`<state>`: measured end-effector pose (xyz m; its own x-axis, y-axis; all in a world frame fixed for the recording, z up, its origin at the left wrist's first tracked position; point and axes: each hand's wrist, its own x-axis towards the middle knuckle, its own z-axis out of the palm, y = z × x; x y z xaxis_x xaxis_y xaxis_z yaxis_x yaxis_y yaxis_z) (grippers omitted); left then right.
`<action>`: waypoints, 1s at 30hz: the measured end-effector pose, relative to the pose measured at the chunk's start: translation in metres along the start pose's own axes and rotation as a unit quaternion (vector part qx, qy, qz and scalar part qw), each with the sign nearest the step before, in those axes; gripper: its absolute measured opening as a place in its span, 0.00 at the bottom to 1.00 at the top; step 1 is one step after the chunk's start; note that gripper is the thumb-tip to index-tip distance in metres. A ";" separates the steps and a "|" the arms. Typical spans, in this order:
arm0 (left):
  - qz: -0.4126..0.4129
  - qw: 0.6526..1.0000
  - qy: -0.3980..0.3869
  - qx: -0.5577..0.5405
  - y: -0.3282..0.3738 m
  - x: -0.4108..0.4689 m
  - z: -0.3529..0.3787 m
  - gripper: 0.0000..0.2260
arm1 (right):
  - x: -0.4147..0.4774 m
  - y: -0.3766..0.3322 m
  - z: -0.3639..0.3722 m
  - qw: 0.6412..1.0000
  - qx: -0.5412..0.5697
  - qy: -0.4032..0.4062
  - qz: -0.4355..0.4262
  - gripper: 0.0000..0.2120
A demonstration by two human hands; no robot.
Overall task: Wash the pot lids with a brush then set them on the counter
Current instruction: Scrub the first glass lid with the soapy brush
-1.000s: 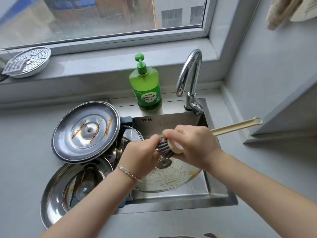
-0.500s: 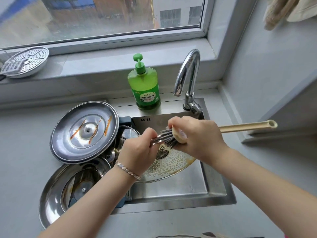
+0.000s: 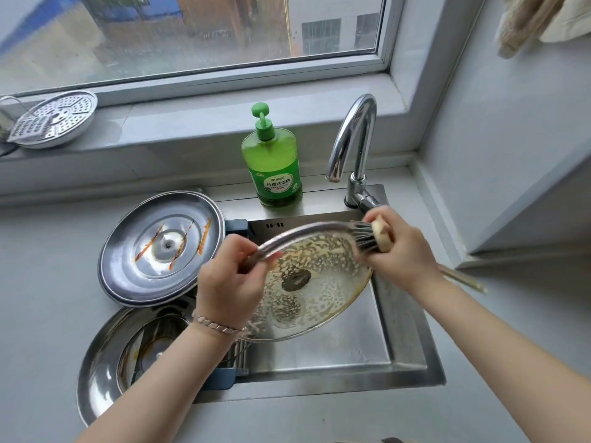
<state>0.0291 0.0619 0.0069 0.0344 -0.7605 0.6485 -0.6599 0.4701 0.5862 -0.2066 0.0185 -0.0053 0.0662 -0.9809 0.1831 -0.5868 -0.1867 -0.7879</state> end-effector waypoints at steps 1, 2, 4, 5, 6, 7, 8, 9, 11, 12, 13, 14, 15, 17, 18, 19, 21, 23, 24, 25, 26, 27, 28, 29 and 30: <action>-0.081 0.994 0.046 -0.066 0.005 -0.001 -0.001 0.11 | -0.002 0.012 0.000 0.996 0.067 -0.007 0.066 0.15; -0.159 0.973 0.092 -0.137 0.010 -0.003 0.000 0.12 | -0.005 0.021 0.001 0.984 0.134 -0.011 0.114 0.16; -0.257 0.921 0.166 -0.243 0.021 -0.007 0.006 0.12 | -0.011 0.027 0.006 0.959 0.224 0.001 0.171 0.15; -0.283 0.900 0.187 -0.272 0.024 -0.009 0.008 0.11 | -0.014 0.026 0.009 0.951 0.249 0.014 0.183 0.15; -0.310 0.883 0.191 -0.296 0.025 -0.010 0.009 0.11 | -0.015 0.025 0.010 0.949 0.258 0.033 0.180 0.15; -0.337 0.871 0.175 -0.312 0.023 -0.010 0.007 0.10 | -0.014 0.022 0.009 0.951 0.256 0.051 0.165 0.15; -0.360 0.869 0.136 -0.313 0.018 -0.010 0.003 0.09 | -0.012 0.019 0.005 0.956 0.248 0.060 0.143 0.17; -0.372 0.873 0.082 -0.303 0.014 -0.009 -0.002 0.09 | -0.009 0.015 0.000 0.963 0.234 0.059 0.119 0.18; -0.388 0.881 -0.033 -0.268 0.004 -0.001 -0.011 0.14 | -0.002 0.009 -0.010 0.978 0.191 0.041 0.070 0.23; -0.399 0.877 -0.071 -0.256 0.002 0.004 -0.014 0.16 | 0.002 0.006 -0.015 0.985 0.163 0.027 0.047 0.23; -0.409 0.872 -0.094 -0.250 0.002 0.009 -0.016 0.16 | 0.006 0.002 -0.018 0.990 0.136 0.014 0.029 0.22; -0.414 0.870 -0.106 -0.247 0.002 0.013 -0.017 0.17 | 0.009 -0.001 -0.021 0.993 0.121 0.005 0.013 0.20; -0.411 0.872 -0.104 -0.245 0.003 0.015 -0.017 0.18 | 0.012 -0.003 -0.023 0.994 0.112 0.003 0.001 0.18; -0.405 0.877 -0.058 -0.253 0.006 0.018 -0.016 0.19 | 0.014 -0.008 -0.023 0.993 0.117 0.013 -0.005 0.18; -0.407 0.876 -0.021 -0.259 0.008 0.016 -0.015 0.18 | 0.014 -0.007 -0.021 0.990 0.143 0.023 0.008 0.19; -0.415 0.871 0.014 -0.264 0.010 0.014 -0.013 0.16 | 0.012 -0.005 -0.016 0.982 0.180 0.037 0.033 0.19; -0.461 0.843 0.072 -0.269 0.013 0.005 -0.006 0.13 | 0.004 0.004 -0.001 0.966 0.223 0.068 0.107 0.19; -0.519 0.798 0.142 -0.271 0.014 -0.005 0.005 0.12 | -0.009 0.013 0.016 0.954 0.215 0.073 0.198 0.16; -0.541 0.776 0.184 -0.268 0.015 -0.008 0.011 0.13 | -0.017 0.016 0.026 0.942 0.222 0.061 0.244 0.14; -0.557 0.755 0.226 -0.264 0.015 -0.011 0.018 0.13 | -0.025 0.017 0.036 0.925 0.242 0.044 0.289 0.13; -0.567 0.739 0.259 -0.255 0.017 -0.012 0.025 0.13 | -0.033 0.017 0.048 0.905 0.269 0.029 0.329 0.12; -0.571 0.732 0.282 -0.240 0.018 -0.014 0.032 0.13 | -0.041 0.015 0.061 0.884 0.292 0.024 0.365 0.11; -0.571 0.734 0.293 -0.221 0.020 -0.015 0.039 0.12 | -0.046 0.013 0.073 0.866 0.304 0.032 0.396 0.10; -0.572 0.736 0.295 -0.209 0.023 -0.018 0.047 0.11 | -0.050 0.011 0.083 0.853 0.303 0.046 0.422 0.09; -0.571 0.736 0.295 -0.212 0.024 -0.021 0.054 0.10 | -0.053 0.011 0.091 0.845 0.295 0.056 0.443 0.09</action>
<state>-0.0280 0.0645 -0.0190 0.7873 -0.4996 -0.3613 0.3429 -0.1323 0.9300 -0.1427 0.0632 -0.0772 -0.2839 -0.7448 -0.6038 0.1416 0.5903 -0.7947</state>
